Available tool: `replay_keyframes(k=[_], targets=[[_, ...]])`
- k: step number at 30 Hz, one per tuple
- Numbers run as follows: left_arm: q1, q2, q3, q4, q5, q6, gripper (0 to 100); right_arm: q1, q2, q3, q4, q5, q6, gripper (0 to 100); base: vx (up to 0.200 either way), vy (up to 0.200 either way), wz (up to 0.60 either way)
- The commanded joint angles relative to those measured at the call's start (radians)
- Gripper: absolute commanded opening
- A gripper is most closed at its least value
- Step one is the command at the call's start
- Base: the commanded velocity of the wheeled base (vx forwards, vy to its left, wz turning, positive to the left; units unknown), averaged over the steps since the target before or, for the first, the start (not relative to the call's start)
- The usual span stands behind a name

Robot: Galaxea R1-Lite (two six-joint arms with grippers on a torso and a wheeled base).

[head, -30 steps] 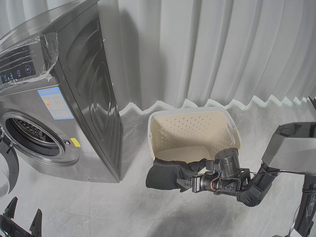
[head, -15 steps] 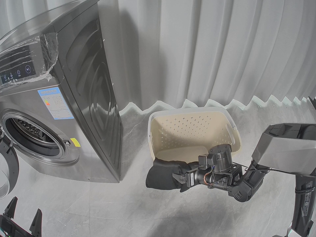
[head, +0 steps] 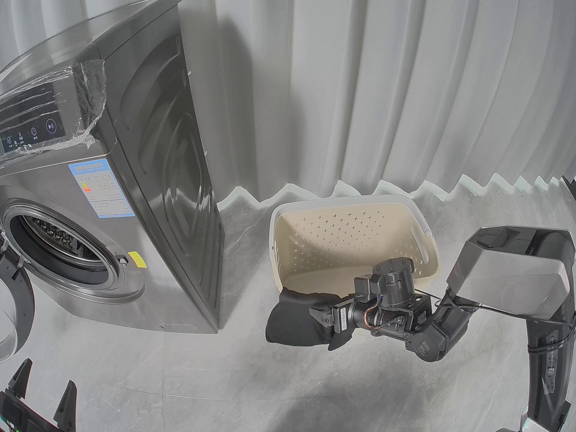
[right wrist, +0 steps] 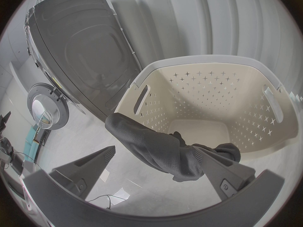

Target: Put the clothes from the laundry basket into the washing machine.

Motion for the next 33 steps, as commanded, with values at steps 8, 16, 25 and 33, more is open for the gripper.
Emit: replay_keyframes(k=[8,16,25,33], targets=[[0.0,-0.016,0.016,0.0,0.0,-0.001,100,-0.004,0.069,-0.035,-0.043,0.006,-0.004,100,0.0,0.0,0.0],[0.0,-0.016,0.016,0.0,0.0,0.001,100,-0.003,0.08,-0.044,-0.051,0.006,-0.004,0,0.0,0.0,0.0],[0.0,-0.016,0.016,0.0,0.0,0.001,100,0.002,0.06,-0.03,-0.052,0.006,-0.003,0,0.0,0.0,0.0],[0.0,-0.016,0.016,0.0,0.0,-0.001,100,0.022,-0.13,0.094,-0.087,0.004,-0.001,0,0.0,0.0,0.0]])
